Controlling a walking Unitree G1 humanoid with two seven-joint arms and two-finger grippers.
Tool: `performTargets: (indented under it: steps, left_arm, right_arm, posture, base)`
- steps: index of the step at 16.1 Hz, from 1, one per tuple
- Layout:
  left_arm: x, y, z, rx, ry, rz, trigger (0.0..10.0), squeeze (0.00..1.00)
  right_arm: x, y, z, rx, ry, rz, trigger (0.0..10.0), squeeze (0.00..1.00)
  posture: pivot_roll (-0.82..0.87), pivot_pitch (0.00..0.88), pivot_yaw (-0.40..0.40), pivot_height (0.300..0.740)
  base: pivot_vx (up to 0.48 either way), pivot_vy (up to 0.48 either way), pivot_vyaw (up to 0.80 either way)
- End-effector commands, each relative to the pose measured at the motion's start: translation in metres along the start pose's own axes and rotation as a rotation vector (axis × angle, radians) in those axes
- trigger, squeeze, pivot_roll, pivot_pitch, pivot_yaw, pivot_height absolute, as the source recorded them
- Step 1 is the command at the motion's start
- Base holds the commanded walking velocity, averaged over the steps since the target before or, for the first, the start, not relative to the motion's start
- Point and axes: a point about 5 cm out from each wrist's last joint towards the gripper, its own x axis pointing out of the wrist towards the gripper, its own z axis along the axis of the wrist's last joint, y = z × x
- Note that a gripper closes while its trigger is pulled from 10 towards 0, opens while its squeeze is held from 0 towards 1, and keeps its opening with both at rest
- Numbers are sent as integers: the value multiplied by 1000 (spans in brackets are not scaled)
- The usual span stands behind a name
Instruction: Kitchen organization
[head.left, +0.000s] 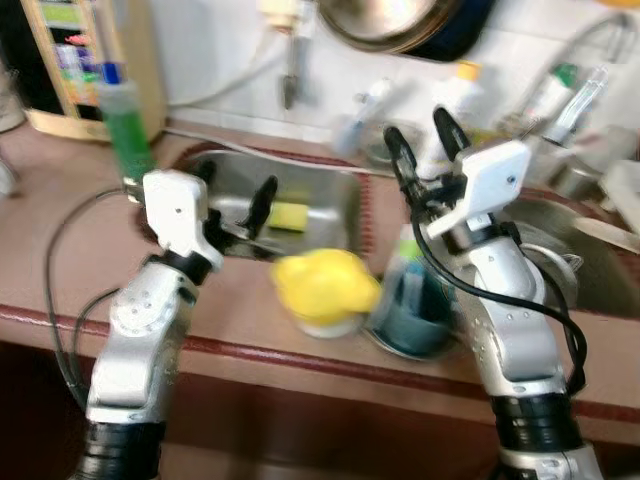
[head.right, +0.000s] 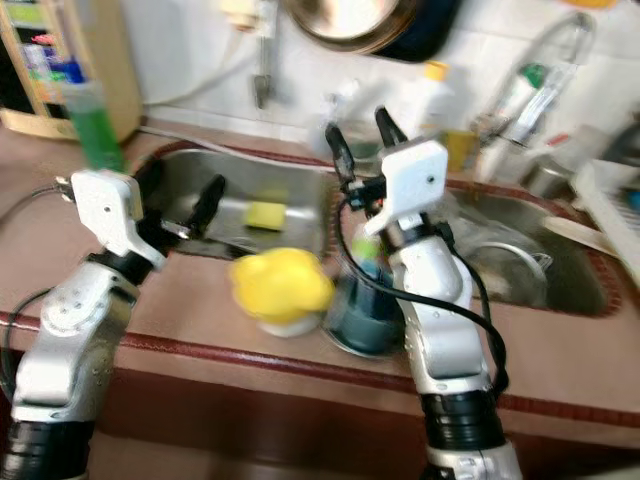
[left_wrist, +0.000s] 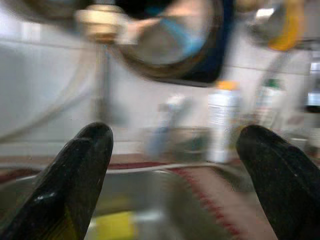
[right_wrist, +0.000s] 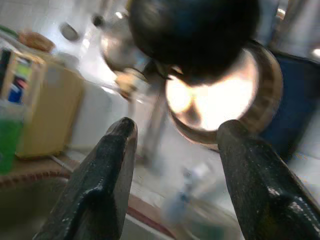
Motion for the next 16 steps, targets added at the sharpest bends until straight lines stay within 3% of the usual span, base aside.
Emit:
performTargets:
  steps: [1, 6, 7, 10, 11, 16]
  left_arm:
    - [1, 3, 6, 23, -12, -7, 10000, 0]
    - [-3, 12, 6, 49, 4, -17, 10000, 0]
    - [-4, 13, 6, 52, 8, -23, 10000, 0]
    - [-6, 12, 3, 58, 25, -46, 10000, 0]
    - [-6, 12, 1, 68, 38, -63, 10000, 0]
    - [-6, 10, -5, 105, 84, -144, 10000, 0]
  right_arm:
    - [2, 0, 7, 17, -32, 4, 10000, 0]
    - [-13, 17, 6, 30, -12, 118, 10000, 0]
    - [-19, 24, 9, 60, -11, 162, 10000, 1000]
    - [-35, 38, 9, 72, 3, 219, 10000, 1000]
    - [-42, 44, 9, 70, 14, 238, 10000, 0]
    - [-56, 47, 5, 65, 72, 191, 10000, 0]
  posture:
    - [-5, 0, -82, 740]
    - [-12, 0, -77, 740]
    - [-20, 0, -72, 740]
    - [-38, 0, -58, 740]
    - [-43, 0, -53, 740]
    - [-67, 0, -31, 740]
  base:
    - [0, 0, 0]
    - [0, 0, 0]
    - [0, 0, 0]
    - [0, 0, 0]
    - [0, 0, 0]
    - [0, 0, 0]
